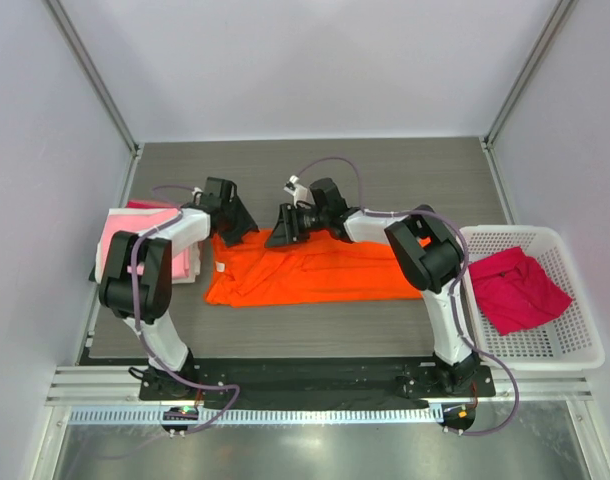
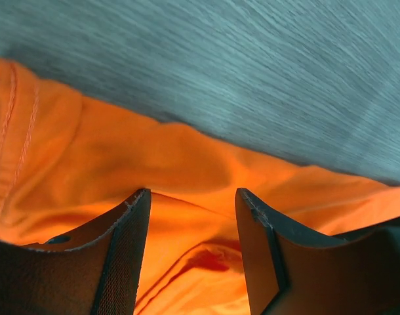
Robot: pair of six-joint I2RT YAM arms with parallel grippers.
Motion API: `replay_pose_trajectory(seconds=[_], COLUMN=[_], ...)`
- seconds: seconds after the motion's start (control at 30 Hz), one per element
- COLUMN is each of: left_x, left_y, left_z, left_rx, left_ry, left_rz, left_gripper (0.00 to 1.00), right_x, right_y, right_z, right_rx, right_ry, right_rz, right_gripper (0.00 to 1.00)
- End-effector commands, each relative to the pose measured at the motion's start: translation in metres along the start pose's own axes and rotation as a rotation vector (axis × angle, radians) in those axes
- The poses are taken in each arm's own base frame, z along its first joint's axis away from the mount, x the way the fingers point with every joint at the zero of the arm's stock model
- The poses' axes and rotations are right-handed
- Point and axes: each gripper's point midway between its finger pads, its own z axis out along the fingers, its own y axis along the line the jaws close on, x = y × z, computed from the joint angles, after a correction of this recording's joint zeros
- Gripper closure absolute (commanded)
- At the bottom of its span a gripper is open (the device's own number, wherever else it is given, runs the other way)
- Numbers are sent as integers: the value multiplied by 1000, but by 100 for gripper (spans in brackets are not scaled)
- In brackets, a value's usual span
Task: Fold and stack the t-shirts
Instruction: Fold the tshirt
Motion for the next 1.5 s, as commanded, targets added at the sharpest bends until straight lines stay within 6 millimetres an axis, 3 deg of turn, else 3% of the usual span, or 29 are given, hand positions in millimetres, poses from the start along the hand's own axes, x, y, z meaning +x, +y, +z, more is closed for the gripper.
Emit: replay_pose_trajectory(seconds=[0.0, 0.23, 0.33, 0.43, 0.63, 0.7, 0.73, 0.77, 0.8, 0.9, 1.03, 1.1, 1.23, 1.33, 1.47], left_x=[1, 13, 16, 18, 16, 18, 17, 18, 16, 13, 7, 7, 1, 10, 27], left_y=[0, 13, 21, 27, 33, 35, 35, 35, 33, 29, 16, 14, -5, -18, -34], left_z=[6, 23, 29, 34, 38, 38, 38, 37, 35, 29, 7, -5, -49, -70, -84], left_rx=[-19, -62, -89, -115, -143, -148, -150, -148, -141, -125, -68, -49, 30, 69, 85], left_ry=[31, 77, 85, 85, 72, 74, 72, 74, 66, 50, 17, 1, -83, -126, -140], left_rz=[34, 35, 26, 23, 28, 30, 28, 30, 30, 34, 60, 75, 106, 151, 198], left_gripper=[45, 45, 45, 45, 45, 45, 45, 45, 45, 44, 41, 38, 32, 27, 26], right_x=[-16, 18, 38, 59, 70, 89, 89, 107, 110, 105, 73, 51, 36, 22, 9], right_y=[16, 2, 13, 27, 57, 59, 72, 68, 69, 65, 49, 28, -10, -26, -44], right_z=[10, 30, 26, 13, -18, -29, -37, -44, -49, -59, -66, -76, -107, -125, -133], right_rx=[-95, -100, -122, -152, -183, -183, -199, -170, -154, -59, 141, 301, 606, 741, 844], right_ry=[-15, 85, 128, 153, 155, 188, 181, 221, 224, 192, 74, -26, -138, -216, -220], right_rz=[-77, -55, -61, -82, -118, -115, -152, -125, -143, -170, -148, -112, -39, -58, -92], right_gripper=[43, 43, 44, 44, 44, 44, 44, 44, 44, 44, 49, 51, 52, 50, 53])
